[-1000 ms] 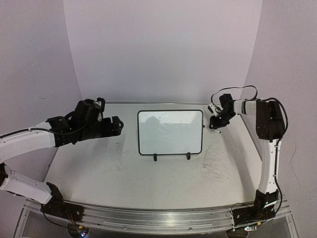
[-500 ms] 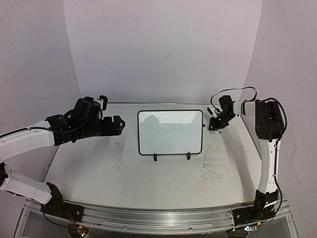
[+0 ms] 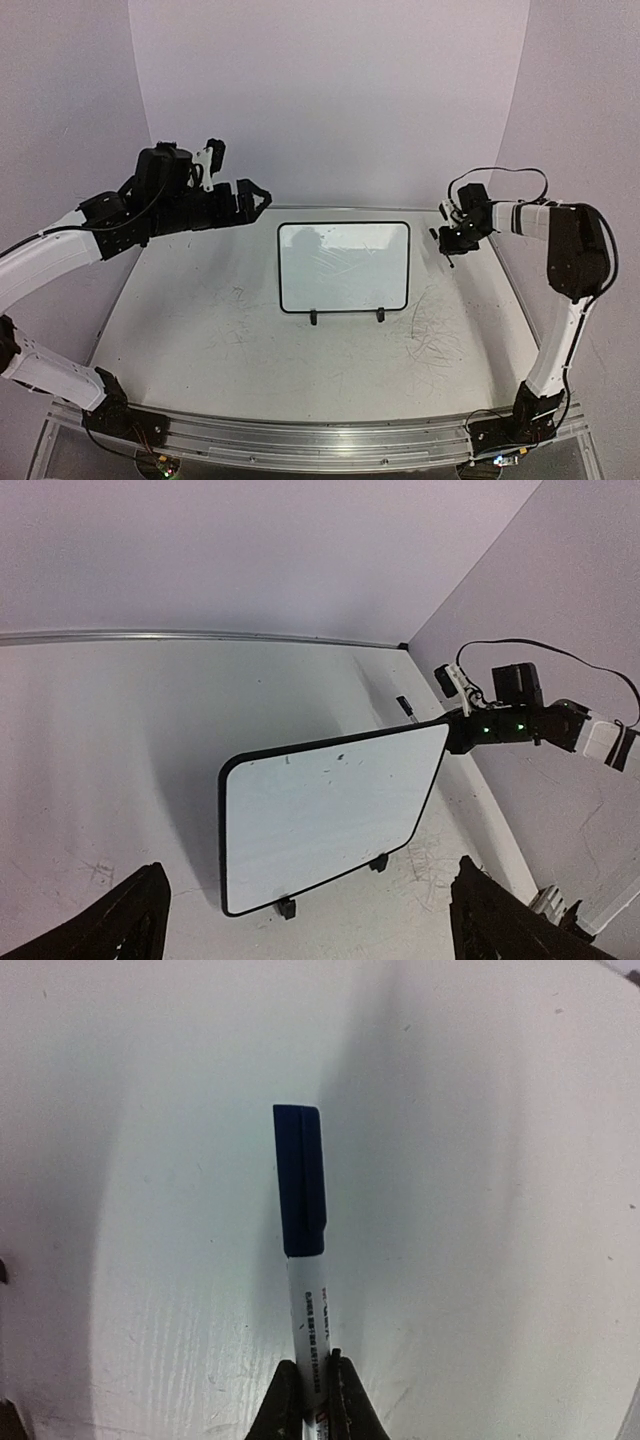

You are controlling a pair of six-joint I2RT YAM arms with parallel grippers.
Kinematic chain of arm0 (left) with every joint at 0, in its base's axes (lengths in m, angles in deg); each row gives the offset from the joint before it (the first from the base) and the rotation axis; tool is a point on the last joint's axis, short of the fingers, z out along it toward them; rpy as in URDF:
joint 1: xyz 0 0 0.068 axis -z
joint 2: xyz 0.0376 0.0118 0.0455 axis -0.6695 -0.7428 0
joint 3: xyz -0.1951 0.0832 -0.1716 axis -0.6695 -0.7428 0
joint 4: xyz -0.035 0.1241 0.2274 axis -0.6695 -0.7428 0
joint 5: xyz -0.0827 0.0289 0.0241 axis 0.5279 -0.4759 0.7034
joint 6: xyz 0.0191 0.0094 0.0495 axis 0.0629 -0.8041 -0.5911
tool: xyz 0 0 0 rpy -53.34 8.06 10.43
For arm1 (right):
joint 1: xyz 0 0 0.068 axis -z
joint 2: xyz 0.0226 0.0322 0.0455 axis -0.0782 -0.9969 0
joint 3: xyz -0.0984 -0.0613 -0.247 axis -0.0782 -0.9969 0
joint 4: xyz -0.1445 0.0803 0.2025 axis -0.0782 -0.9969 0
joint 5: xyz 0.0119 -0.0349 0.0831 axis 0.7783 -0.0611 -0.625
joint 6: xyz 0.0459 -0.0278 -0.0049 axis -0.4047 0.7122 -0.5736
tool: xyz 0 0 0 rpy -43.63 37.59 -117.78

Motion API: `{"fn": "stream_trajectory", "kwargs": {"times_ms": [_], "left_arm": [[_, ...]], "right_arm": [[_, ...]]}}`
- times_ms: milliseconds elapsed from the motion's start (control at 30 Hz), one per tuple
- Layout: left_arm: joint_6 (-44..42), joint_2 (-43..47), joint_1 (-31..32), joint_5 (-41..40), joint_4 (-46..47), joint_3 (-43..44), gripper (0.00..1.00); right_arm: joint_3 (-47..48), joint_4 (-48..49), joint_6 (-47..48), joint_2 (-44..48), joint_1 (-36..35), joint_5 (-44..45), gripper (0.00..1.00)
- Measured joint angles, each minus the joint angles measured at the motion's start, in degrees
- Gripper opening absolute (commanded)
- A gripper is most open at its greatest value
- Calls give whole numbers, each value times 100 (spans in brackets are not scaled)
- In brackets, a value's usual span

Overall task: Write a sentence on the whiteboard
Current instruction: Pick up the whiteboard marker from the center of the board, then pass from the right arm to the left

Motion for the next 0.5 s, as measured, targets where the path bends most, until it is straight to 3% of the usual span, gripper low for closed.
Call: {"fn": "stream_trajectory", "kwargs": {"times_ms": [233,367,500], "left_arm": [[-412,-616,0,577,-130,773,98],[-355,-900,0,1085,69,887,96],[85,-965,0,1622,694,478,92]], "right_arm": [[-1456,326,-1107,2622,-176,-152,0],[-1961,461,-1473,4054,-1233,-331,0],[-1990,520,-1479,4553,-2194,-1055,0]]}}
